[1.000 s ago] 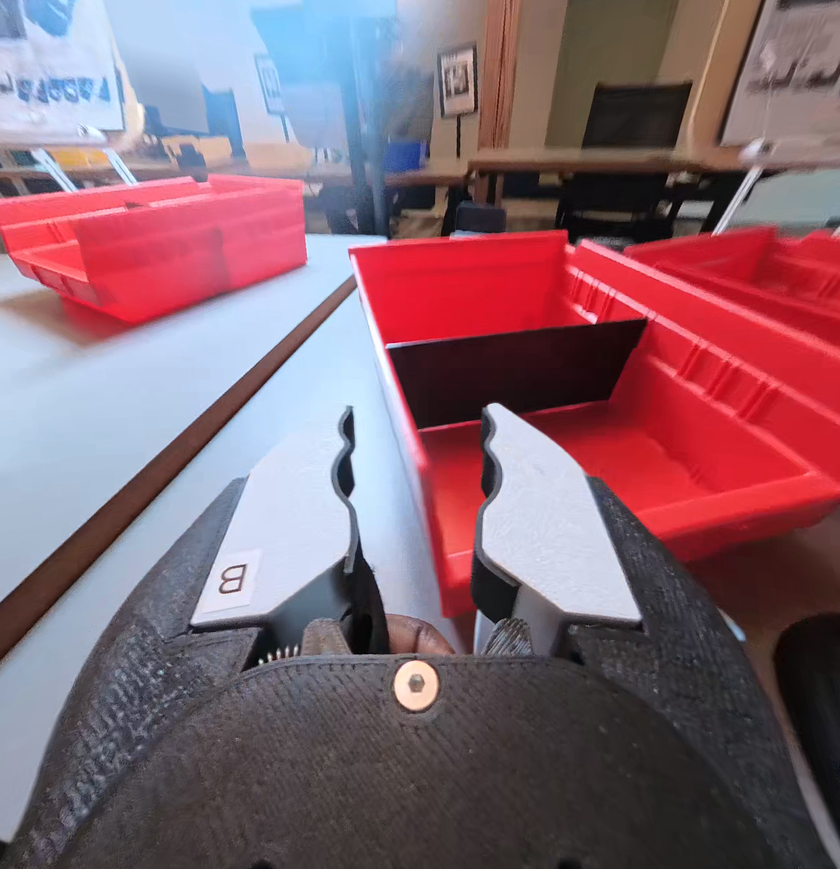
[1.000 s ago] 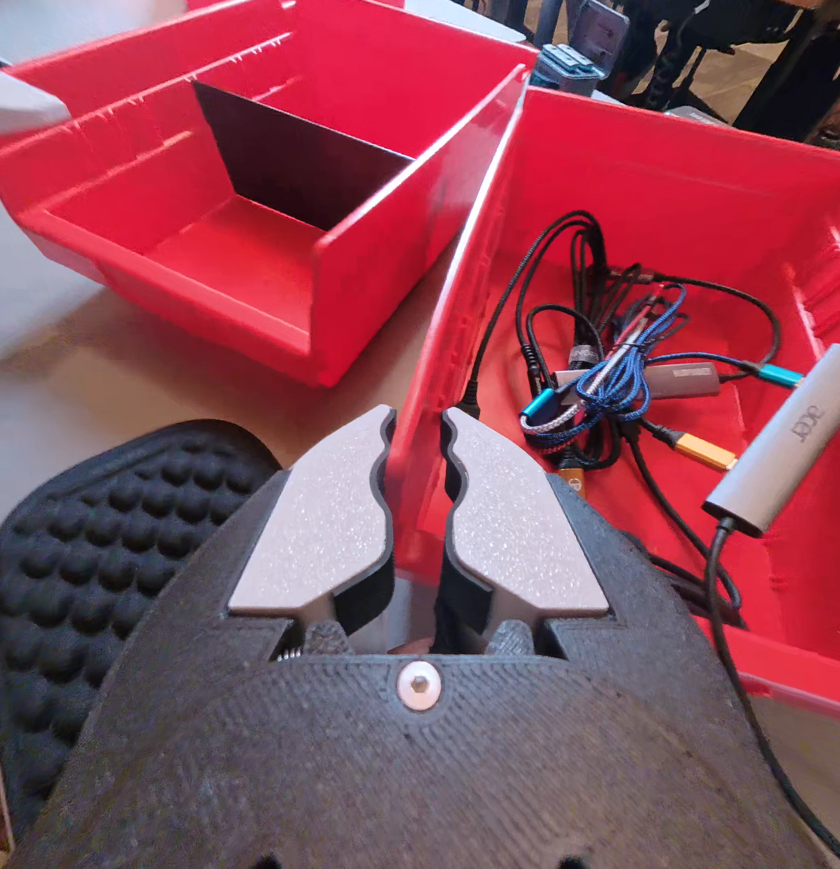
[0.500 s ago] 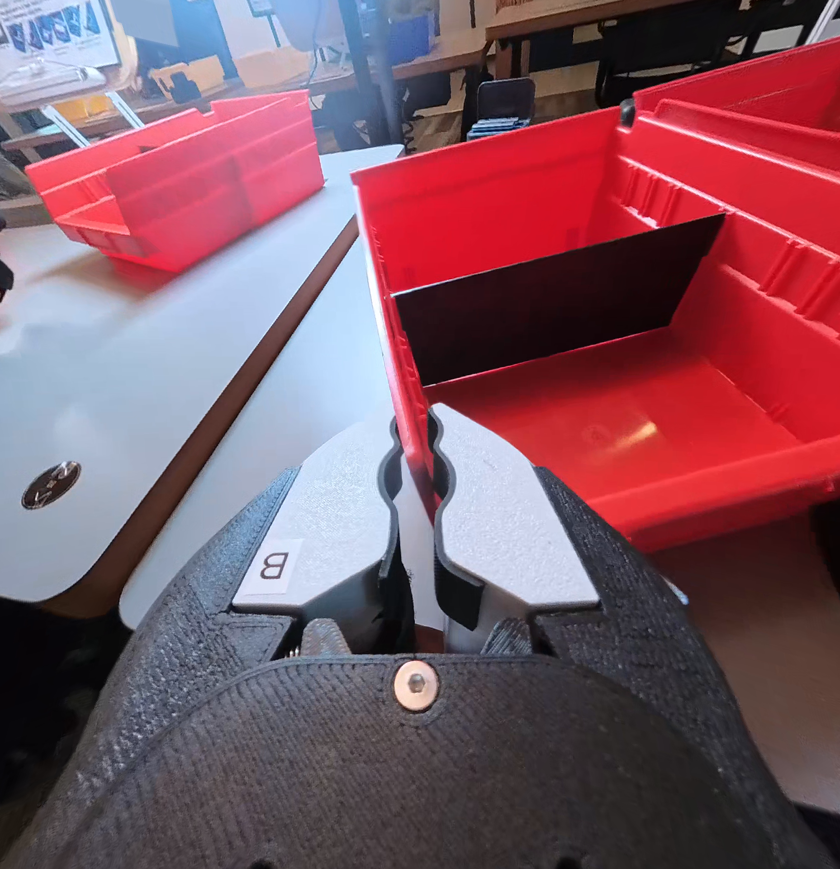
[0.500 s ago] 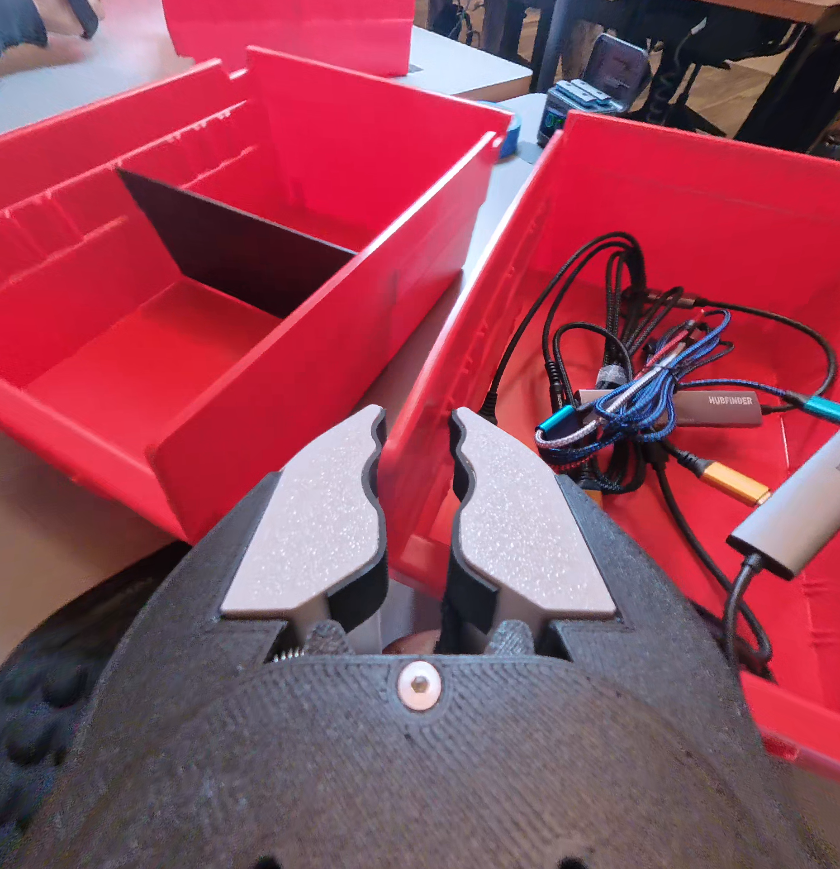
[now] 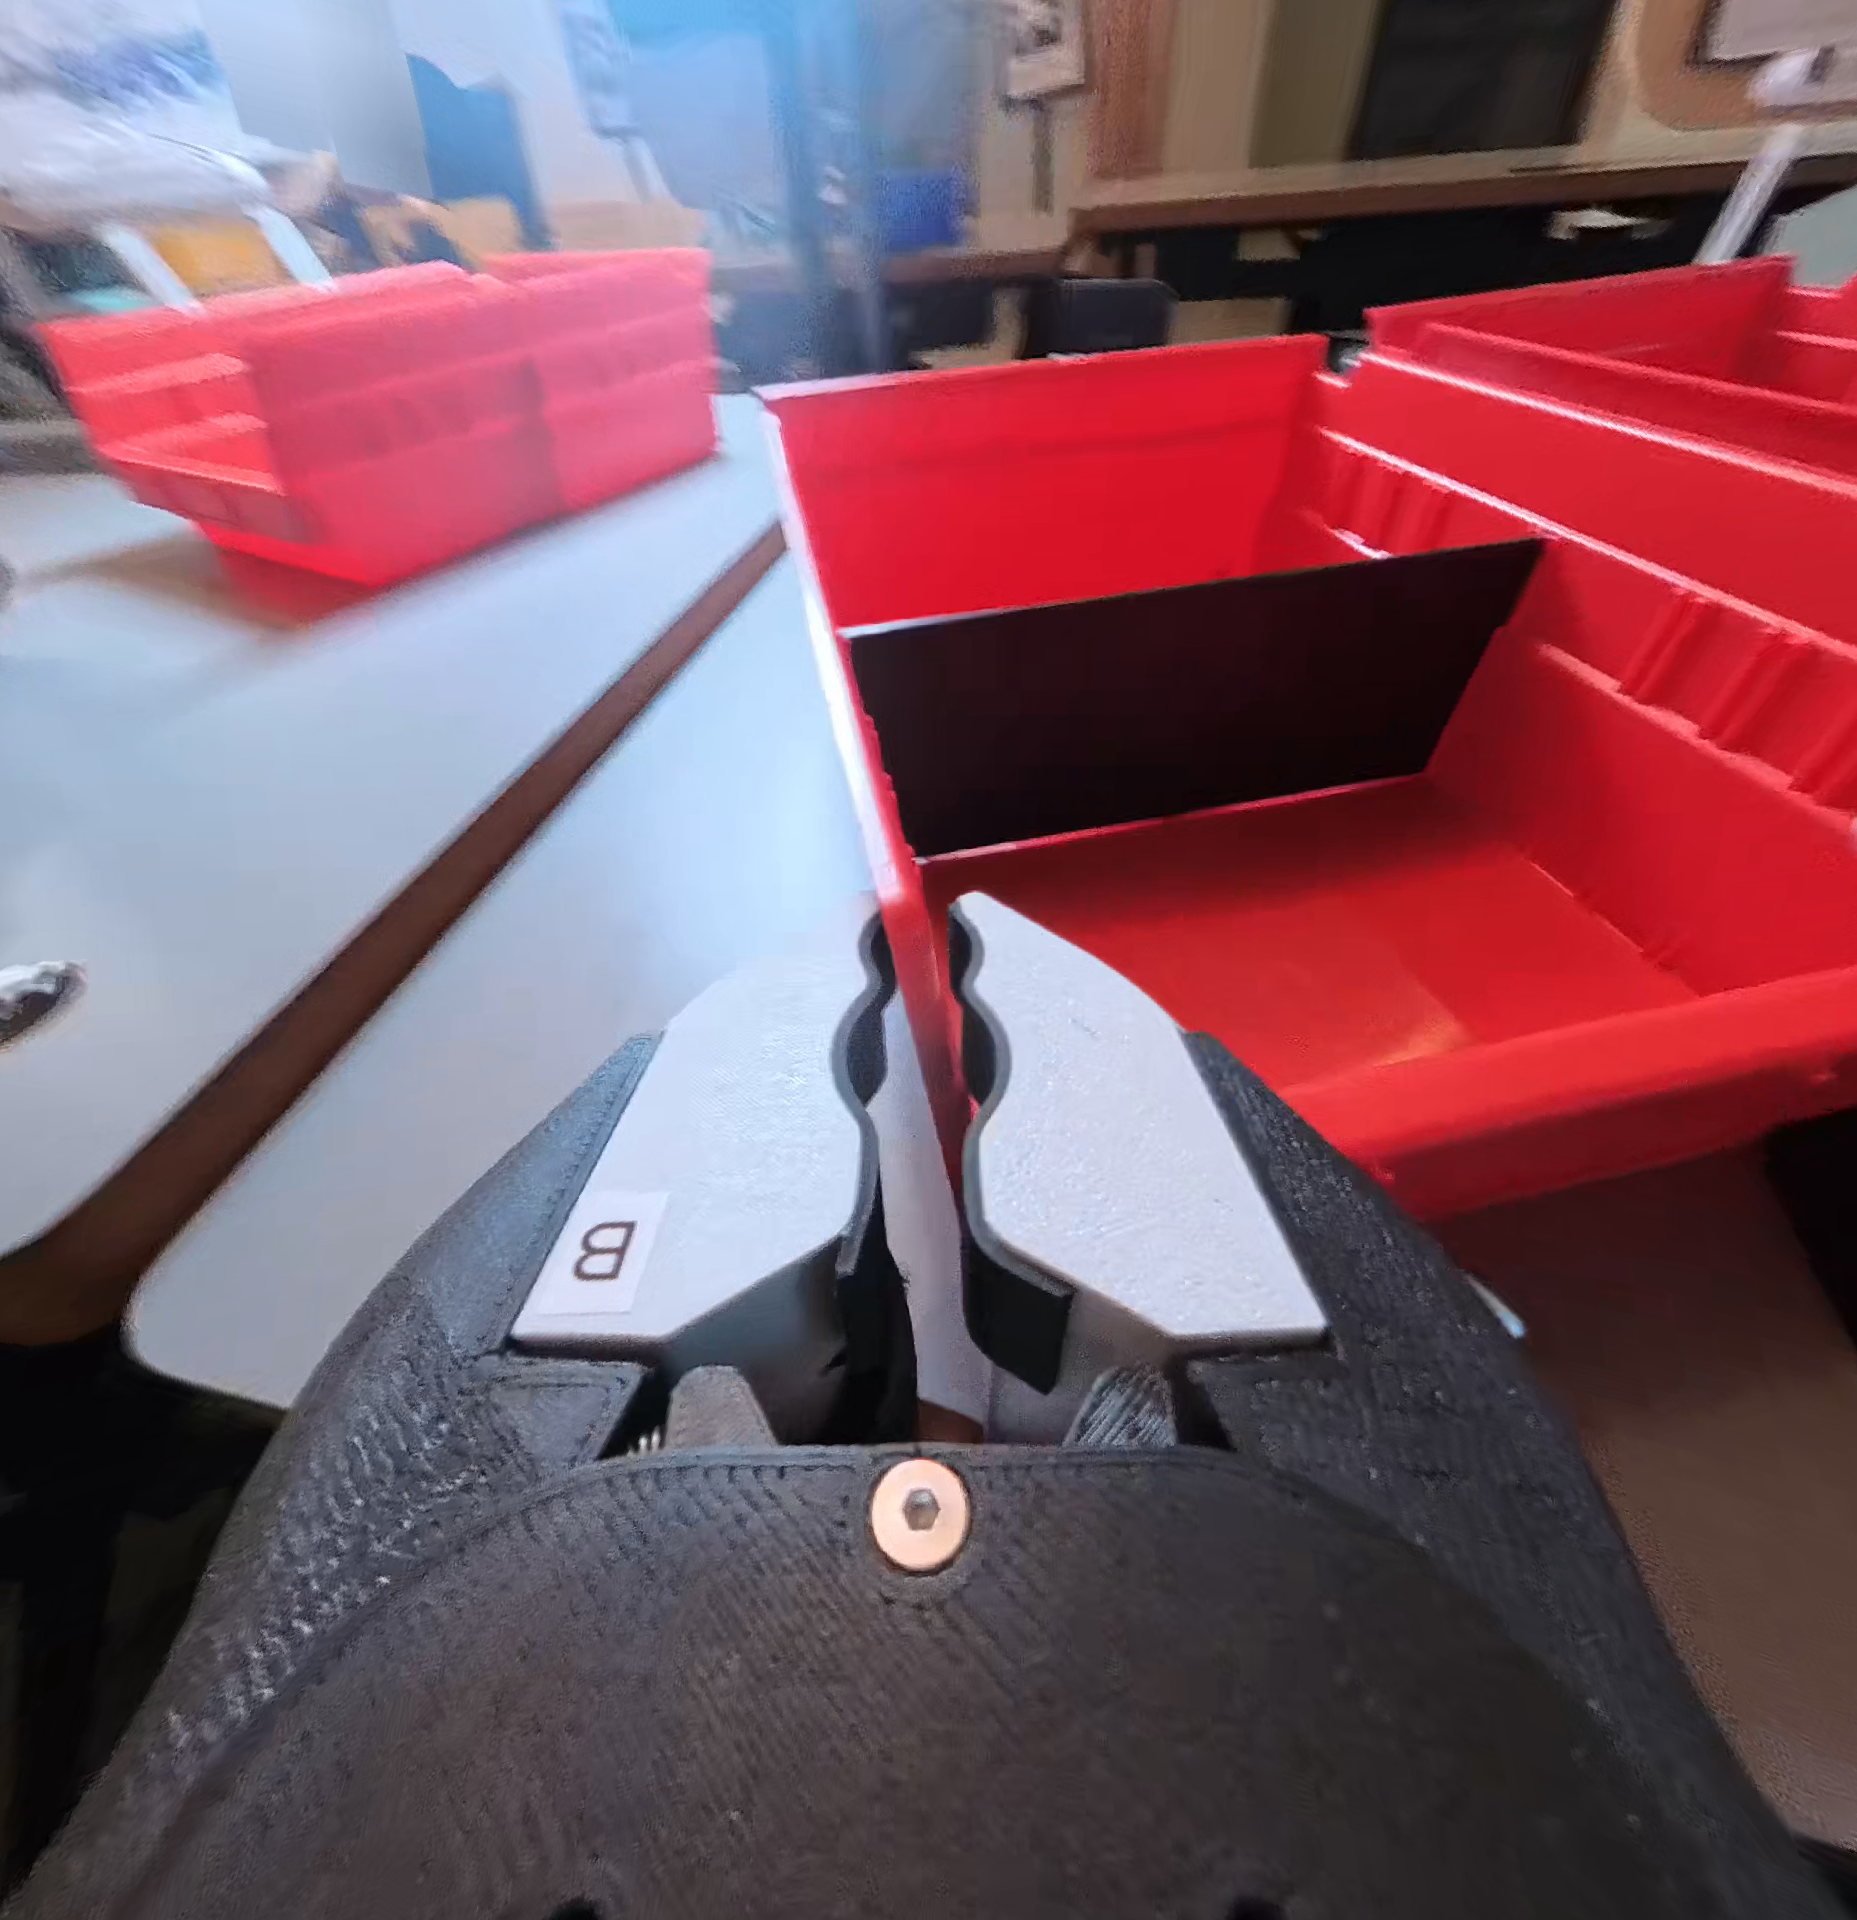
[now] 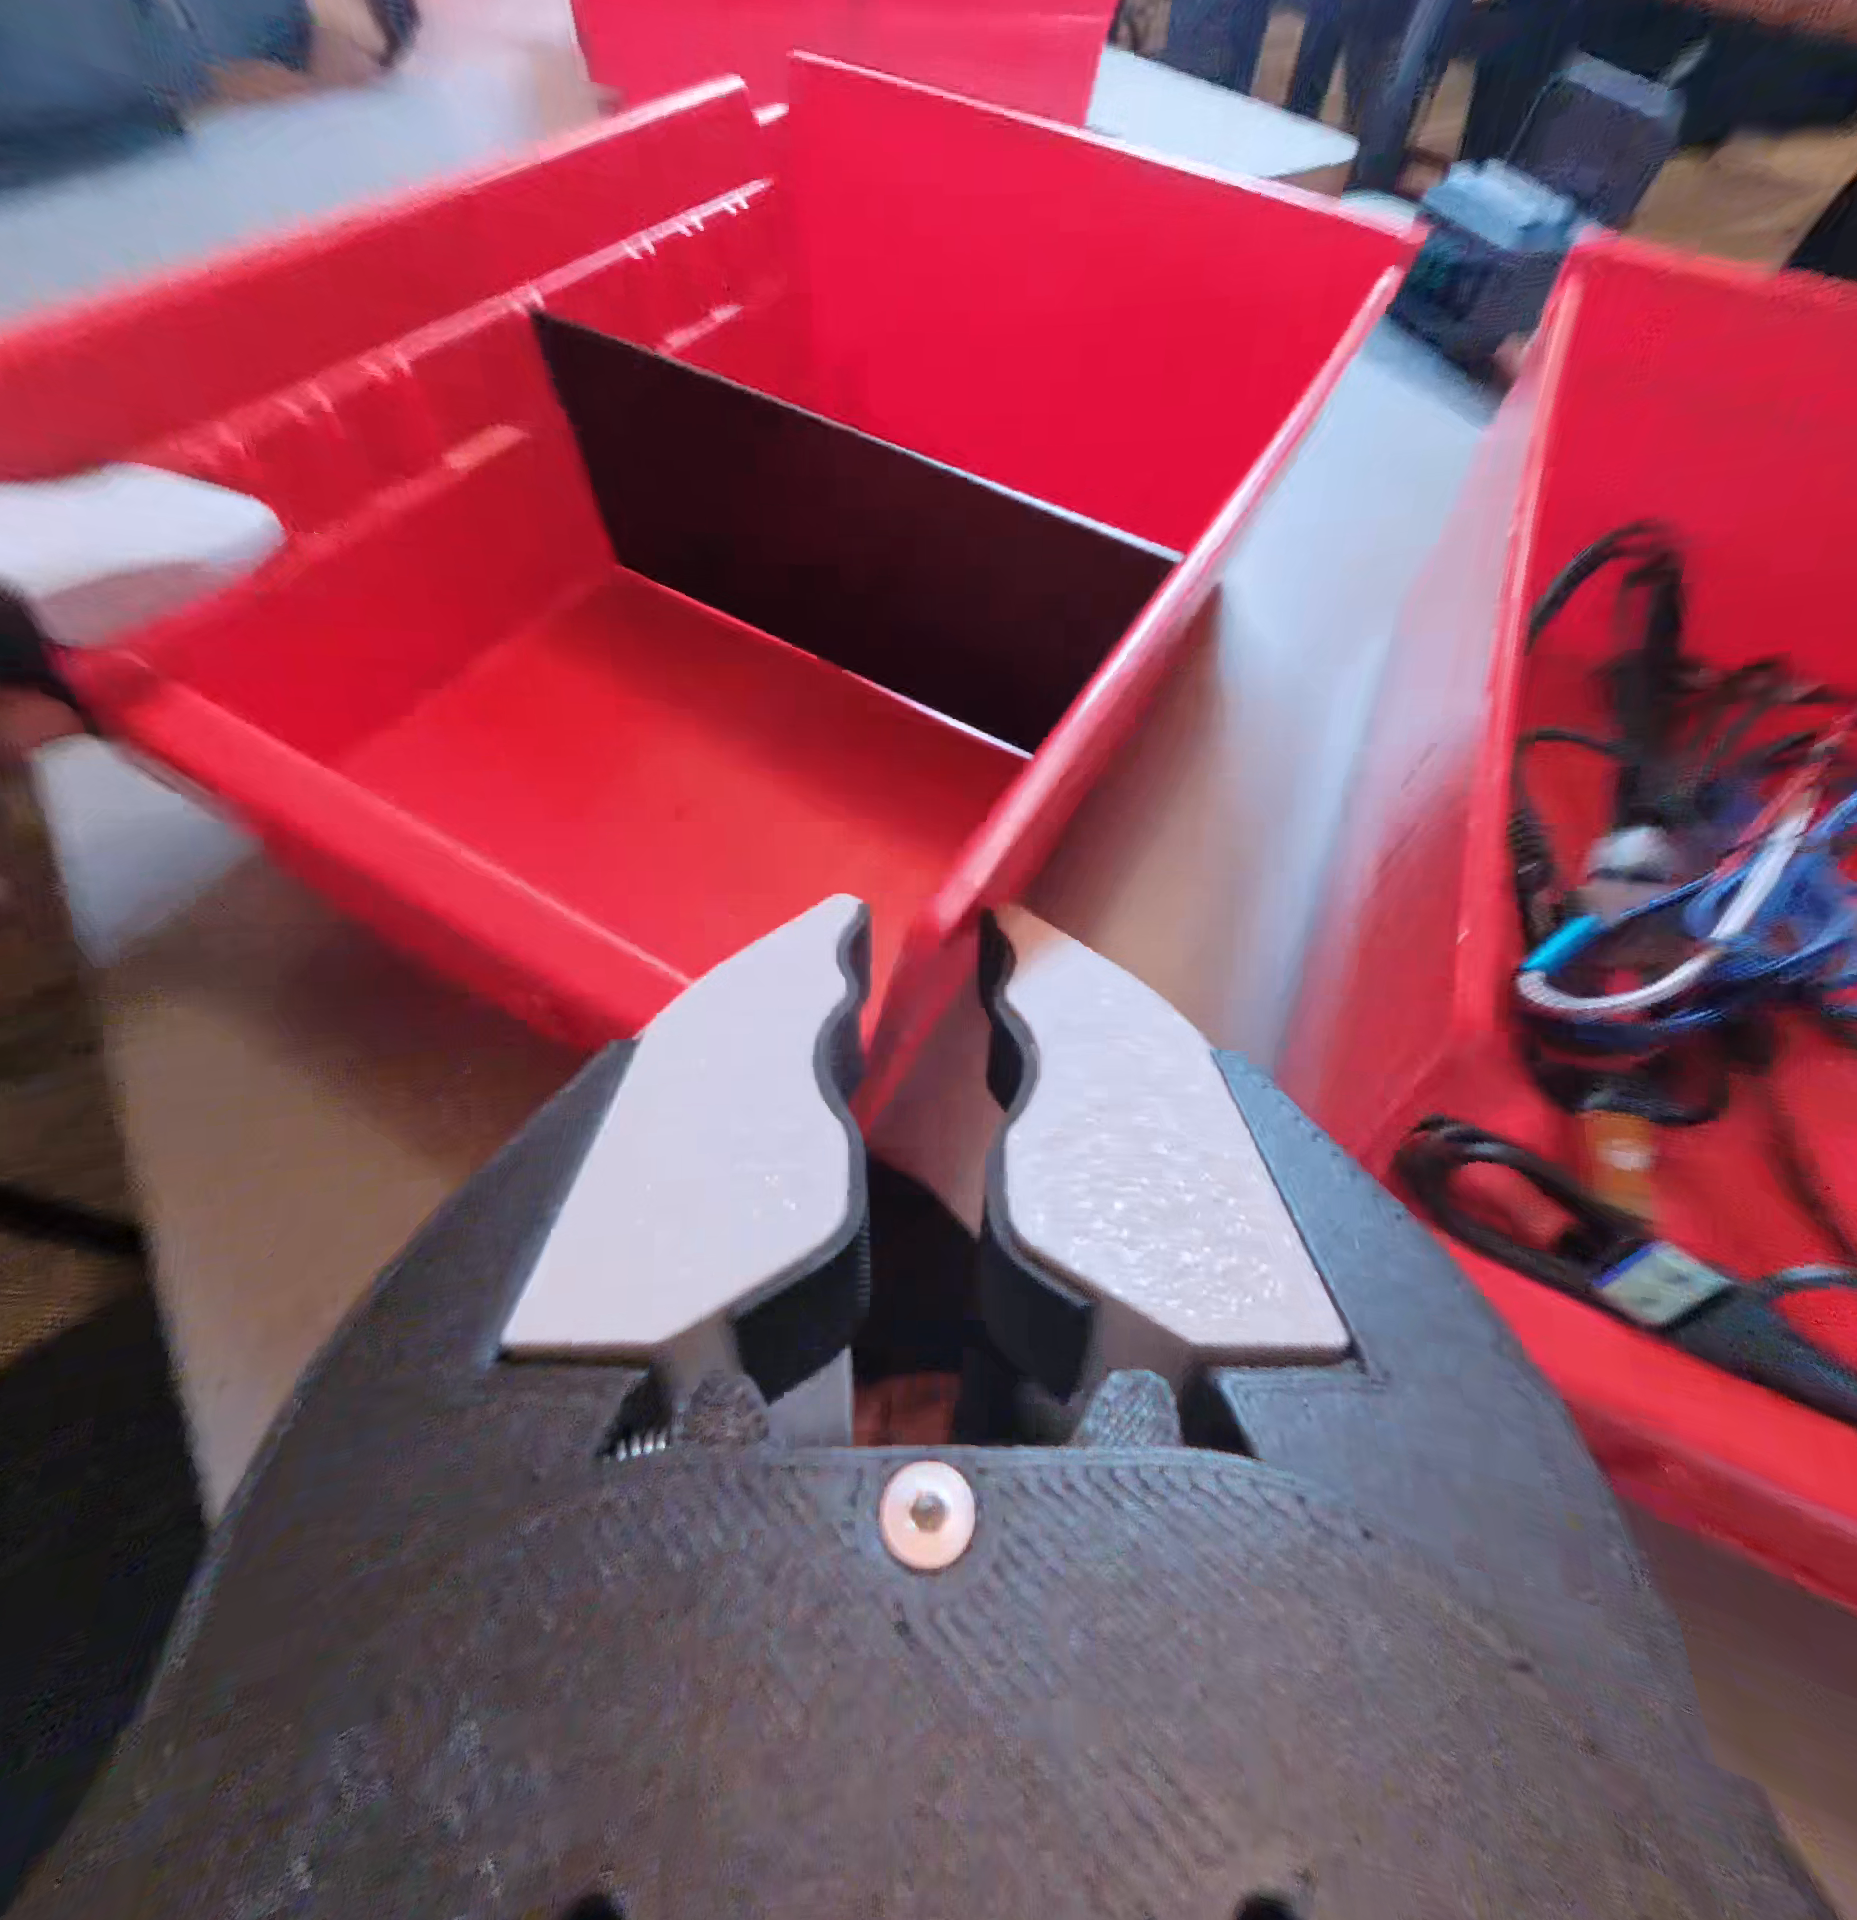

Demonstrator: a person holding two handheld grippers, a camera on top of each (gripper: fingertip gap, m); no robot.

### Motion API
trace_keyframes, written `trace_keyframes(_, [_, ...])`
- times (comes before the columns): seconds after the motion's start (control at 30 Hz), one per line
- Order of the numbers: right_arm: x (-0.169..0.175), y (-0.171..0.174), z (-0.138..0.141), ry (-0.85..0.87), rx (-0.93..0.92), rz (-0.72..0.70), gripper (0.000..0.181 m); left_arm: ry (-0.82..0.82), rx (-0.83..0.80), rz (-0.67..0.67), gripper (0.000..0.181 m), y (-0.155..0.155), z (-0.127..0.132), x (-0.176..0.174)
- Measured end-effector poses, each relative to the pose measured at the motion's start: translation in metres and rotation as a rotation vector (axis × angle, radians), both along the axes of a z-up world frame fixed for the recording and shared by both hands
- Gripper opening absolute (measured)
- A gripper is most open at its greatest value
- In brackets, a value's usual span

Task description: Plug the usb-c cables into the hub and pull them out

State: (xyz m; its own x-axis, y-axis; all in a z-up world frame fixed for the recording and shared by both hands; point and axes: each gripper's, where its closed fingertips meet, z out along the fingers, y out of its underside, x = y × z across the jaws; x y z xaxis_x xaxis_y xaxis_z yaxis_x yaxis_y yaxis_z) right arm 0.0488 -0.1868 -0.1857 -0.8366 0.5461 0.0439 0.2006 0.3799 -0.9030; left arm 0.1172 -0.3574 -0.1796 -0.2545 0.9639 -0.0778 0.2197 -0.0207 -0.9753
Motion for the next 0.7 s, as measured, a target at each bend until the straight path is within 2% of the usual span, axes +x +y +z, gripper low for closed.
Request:
trace_keyframes(0.07, [-0.007,0.001,0.009,0.12,0.031,-0.021,0.014,0.059,-0.055,0.003,0.01,0.004,0.015,0.004])
trace_keyframes(0.2, [-0.004,0.013,0.053,0.221,-0.147,-0.023,0.013,0.227,-0.121,0.009,0.012,0.021,0.068,0.017])
trace_keyframes(0.33, [-0.004,0.067,0.113,0.406,-0.301,-0.114,0.011,0.45,-0.194,-0.044,0.012,0.072,0.133,0.016])
trace_keyframes(0.43, [-0.008,0.134,0.142,0.506,-0.376,-0.224,0.01,0.592,-0.191,-0.186,0.014,0.134,0.166,0.003])
trace_keyframes(0.53, [-0.017,0.211,0.152,0.552,-0.375,-0.36,0.01,0.637,-0.148,-0.345,0.015,0.204,0.183,-0.026])
trace_keyframes(0.63, [-0.029,0.295,0.14,0.495,-0.357,-0.48,0.012,0.66,0.017,-0.585,0.021,0.288,0.191,-0.061])
trace_keyframes(0.7, [-0.043,0.357,0.128,0.418,-0.379,-0.611,0.009,0.6,0.082,-0.712,0.023,0.351,0.185,-0.087])
